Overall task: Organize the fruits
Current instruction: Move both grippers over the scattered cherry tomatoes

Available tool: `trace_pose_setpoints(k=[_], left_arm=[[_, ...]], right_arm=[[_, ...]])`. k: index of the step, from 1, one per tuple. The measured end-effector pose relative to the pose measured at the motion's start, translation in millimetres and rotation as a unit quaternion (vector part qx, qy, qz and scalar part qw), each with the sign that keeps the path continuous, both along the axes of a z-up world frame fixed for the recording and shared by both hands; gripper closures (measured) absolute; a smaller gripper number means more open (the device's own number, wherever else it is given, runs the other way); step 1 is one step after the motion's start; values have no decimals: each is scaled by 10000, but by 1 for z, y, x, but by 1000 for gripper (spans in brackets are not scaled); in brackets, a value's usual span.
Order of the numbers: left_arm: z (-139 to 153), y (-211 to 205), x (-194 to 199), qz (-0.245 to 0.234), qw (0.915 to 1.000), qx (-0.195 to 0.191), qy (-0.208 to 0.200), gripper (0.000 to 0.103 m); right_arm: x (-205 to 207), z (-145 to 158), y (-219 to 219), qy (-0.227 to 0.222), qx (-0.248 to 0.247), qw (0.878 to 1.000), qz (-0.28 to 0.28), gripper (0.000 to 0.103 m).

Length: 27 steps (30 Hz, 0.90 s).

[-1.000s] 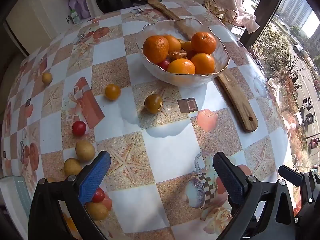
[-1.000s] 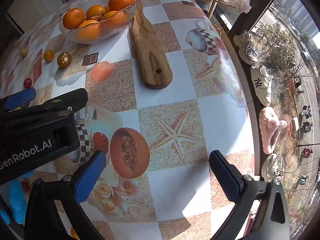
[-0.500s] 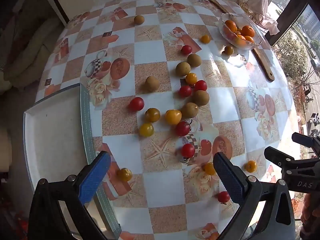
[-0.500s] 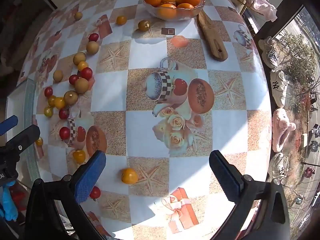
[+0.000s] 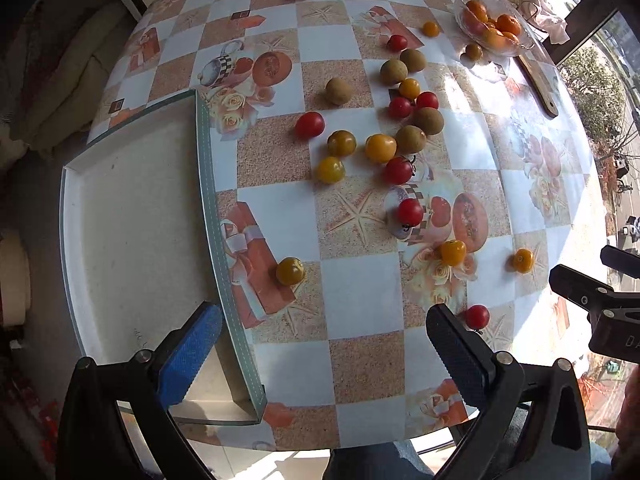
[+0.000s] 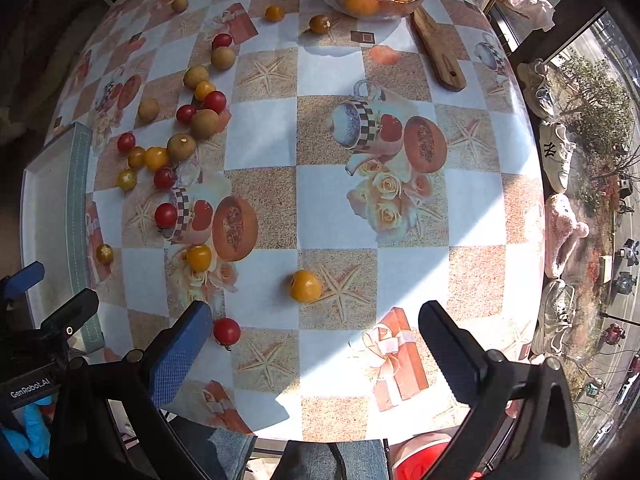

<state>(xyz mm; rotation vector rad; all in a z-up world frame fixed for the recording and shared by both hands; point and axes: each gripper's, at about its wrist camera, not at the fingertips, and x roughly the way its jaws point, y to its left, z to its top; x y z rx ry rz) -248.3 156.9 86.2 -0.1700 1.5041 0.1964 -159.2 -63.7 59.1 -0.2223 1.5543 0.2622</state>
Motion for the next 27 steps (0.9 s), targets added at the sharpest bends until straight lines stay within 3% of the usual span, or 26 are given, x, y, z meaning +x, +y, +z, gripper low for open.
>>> trace_pose_setpoints(k=[27], left_arm=[[2,-3,7,-81,9999,-104,-6,0]], right_arm=[[-5,-3,-14,230,89,9994,-223,0]])
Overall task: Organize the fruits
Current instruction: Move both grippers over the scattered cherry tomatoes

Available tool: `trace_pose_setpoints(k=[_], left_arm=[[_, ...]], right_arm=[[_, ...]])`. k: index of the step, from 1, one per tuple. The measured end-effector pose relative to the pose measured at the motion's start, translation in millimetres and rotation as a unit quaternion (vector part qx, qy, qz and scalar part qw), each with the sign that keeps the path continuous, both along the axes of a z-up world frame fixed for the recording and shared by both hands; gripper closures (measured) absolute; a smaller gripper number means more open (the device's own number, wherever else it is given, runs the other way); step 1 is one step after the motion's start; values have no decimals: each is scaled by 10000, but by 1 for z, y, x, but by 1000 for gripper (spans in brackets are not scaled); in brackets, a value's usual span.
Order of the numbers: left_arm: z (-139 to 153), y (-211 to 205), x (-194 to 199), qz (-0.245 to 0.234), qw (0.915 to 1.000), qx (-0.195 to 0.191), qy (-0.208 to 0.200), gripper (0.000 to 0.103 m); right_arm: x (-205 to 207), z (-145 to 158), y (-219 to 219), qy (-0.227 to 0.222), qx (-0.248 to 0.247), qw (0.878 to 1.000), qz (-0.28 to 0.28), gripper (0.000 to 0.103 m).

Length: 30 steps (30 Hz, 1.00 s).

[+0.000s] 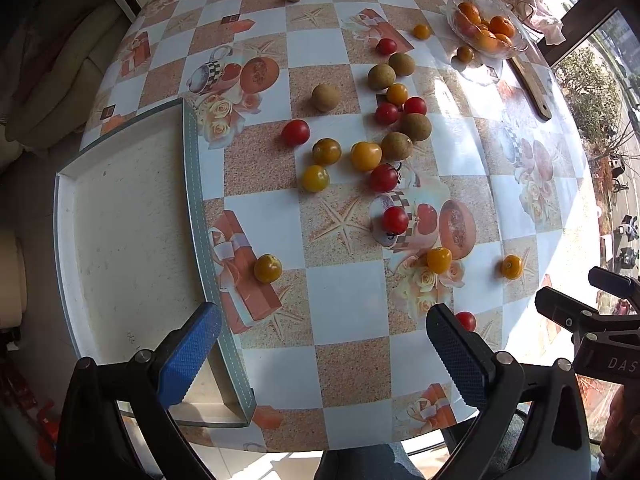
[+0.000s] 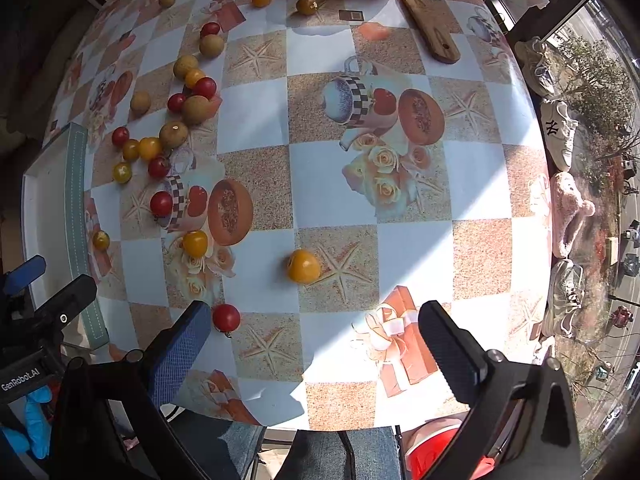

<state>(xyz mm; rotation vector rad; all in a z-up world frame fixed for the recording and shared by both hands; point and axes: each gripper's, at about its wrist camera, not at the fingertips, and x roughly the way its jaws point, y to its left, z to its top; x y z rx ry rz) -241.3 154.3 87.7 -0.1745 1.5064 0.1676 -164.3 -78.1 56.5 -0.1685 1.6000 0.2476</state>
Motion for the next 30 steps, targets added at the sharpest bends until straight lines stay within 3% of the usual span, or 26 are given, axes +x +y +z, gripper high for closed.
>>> trace_pose_setpoints(k=[30], left_arm=[[-19,-7,10,78,9998,-80,192,0]], right_arm=[[-5,-18,-9,177,-3,9998,-56,0]])
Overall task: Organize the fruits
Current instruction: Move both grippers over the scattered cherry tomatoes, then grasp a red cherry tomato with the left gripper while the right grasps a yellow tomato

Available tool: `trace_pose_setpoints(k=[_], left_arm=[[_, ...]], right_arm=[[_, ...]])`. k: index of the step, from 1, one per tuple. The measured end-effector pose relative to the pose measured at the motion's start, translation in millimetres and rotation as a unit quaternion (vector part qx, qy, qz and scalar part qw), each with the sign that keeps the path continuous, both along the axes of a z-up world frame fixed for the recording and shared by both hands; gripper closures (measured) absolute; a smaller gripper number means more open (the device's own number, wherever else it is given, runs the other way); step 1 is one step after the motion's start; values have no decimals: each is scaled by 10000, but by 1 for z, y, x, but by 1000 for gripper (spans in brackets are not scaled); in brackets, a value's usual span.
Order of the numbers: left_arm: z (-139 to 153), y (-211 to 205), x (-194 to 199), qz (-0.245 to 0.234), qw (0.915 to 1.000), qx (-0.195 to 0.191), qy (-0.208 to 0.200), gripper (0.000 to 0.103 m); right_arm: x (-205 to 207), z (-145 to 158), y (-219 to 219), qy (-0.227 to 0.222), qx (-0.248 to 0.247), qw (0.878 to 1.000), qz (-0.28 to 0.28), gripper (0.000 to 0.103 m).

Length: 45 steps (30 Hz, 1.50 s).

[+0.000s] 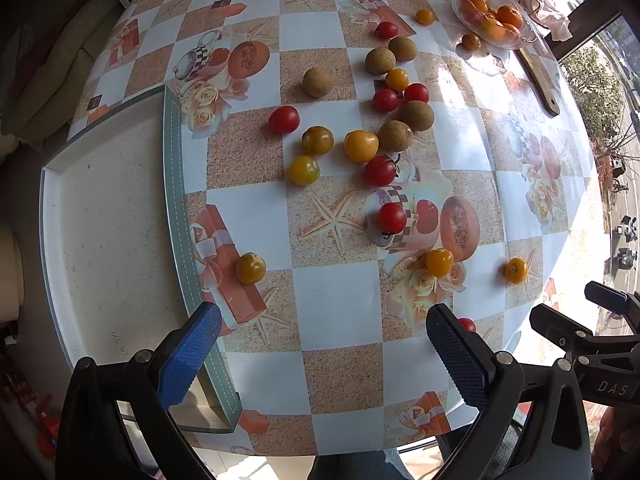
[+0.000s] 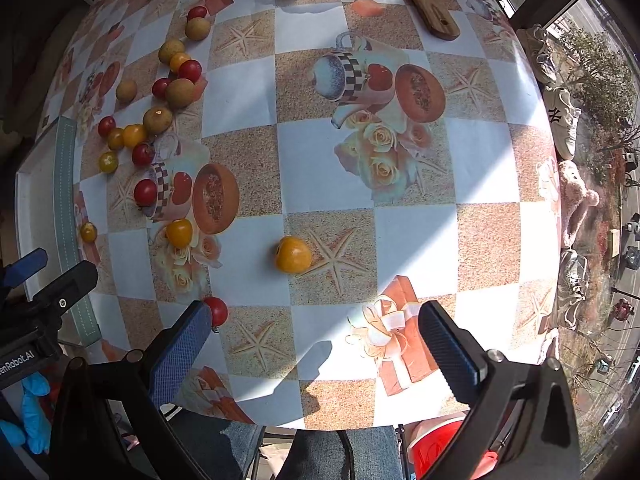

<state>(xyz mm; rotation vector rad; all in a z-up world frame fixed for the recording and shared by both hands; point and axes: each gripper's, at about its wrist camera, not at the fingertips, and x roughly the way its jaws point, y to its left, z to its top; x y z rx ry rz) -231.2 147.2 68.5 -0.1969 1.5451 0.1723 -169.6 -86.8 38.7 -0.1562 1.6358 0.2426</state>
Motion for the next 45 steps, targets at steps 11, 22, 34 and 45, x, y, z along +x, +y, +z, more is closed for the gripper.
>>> trace_pose_setpoints(k=[11,22,34,45], left_arm=[[-26,-10,23,-14,10000,-12,45,0],[-61,-14,55,299,9995,-70,19,0],[-87,-22,81,425,9990,16,148,30],[-87,-60,107,-78,9999,50,-105,80]], right_arm=[[0,-16,-3,64,18,10000,-59,0],[-4,-39,1,49,106,9999,-13,5],[1,-69,14,82,317,9994,64,32],[-3,-67,41,-109,102,9990,428,77]])
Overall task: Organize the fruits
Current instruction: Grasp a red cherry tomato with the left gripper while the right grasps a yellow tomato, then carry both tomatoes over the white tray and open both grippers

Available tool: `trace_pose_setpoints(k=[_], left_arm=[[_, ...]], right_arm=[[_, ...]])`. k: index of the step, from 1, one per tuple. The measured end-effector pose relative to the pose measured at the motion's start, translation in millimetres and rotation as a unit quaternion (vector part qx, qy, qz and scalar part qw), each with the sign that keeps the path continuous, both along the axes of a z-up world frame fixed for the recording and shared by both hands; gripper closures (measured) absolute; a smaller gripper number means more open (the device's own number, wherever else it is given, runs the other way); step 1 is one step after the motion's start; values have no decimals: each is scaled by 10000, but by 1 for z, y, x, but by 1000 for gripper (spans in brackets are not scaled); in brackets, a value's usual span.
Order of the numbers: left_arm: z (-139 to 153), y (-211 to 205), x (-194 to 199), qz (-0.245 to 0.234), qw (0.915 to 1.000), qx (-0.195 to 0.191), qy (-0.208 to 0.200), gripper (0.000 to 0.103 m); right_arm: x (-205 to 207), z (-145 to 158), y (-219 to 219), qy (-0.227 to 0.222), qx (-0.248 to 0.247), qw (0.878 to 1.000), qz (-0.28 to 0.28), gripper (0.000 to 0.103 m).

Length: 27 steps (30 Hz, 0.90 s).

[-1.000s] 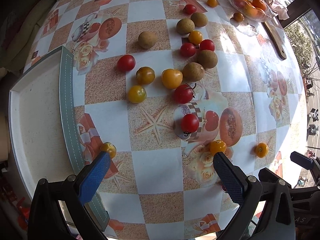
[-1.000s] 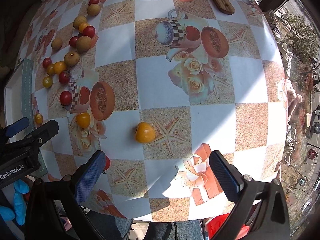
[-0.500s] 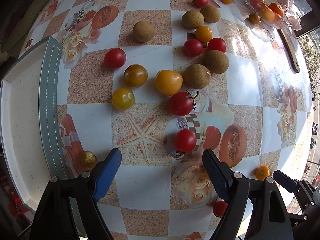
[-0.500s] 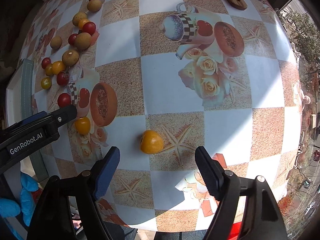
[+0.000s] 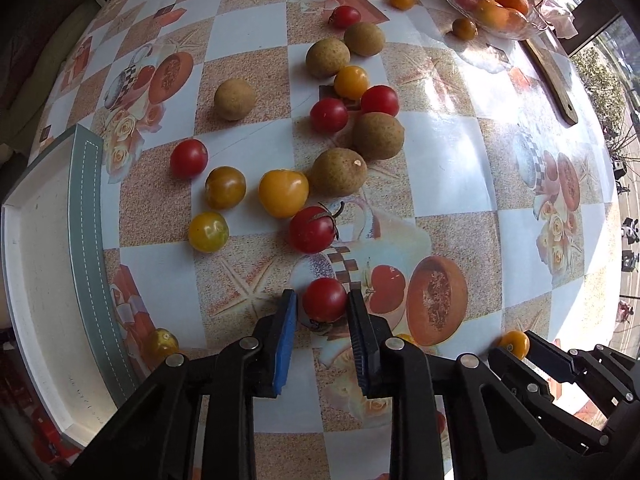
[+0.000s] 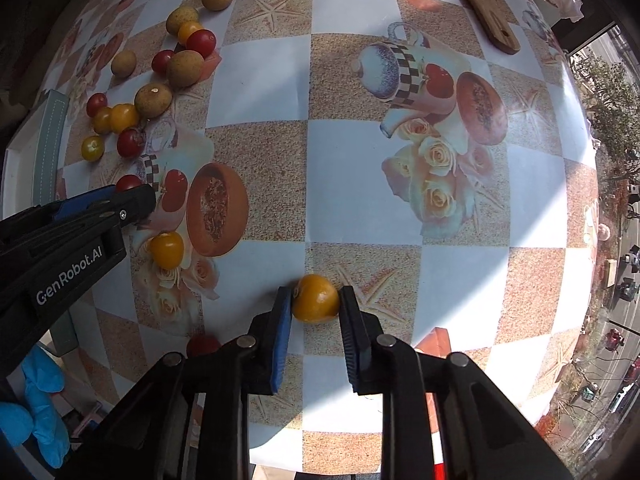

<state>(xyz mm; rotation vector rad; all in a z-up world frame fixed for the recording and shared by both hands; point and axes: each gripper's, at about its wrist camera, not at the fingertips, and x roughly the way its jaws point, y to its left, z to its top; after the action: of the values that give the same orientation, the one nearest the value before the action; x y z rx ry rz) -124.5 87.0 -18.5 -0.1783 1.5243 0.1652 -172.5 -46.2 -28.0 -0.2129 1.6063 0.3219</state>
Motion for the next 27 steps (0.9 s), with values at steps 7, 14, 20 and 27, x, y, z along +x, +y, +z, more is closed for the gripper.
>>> trace_pose_setpoints(k=[7,14,20,27], left_arm=[[14,-3,-27,-18,9987,-458,-239,80],[31,19,-56,47,9973,-587,-443,80],[48,51,-72,301,9963,-559,-579,80],[69,110,-113,801,9934,-418,-709,80]], right_arm=[[13,7,-14,186,597,9968,-497,77],[17,24,-8,197,769,9954,-535,77],[19,43,16,142,866,9956,-334,77],[13,56,70,82,985,9949,197,77]])
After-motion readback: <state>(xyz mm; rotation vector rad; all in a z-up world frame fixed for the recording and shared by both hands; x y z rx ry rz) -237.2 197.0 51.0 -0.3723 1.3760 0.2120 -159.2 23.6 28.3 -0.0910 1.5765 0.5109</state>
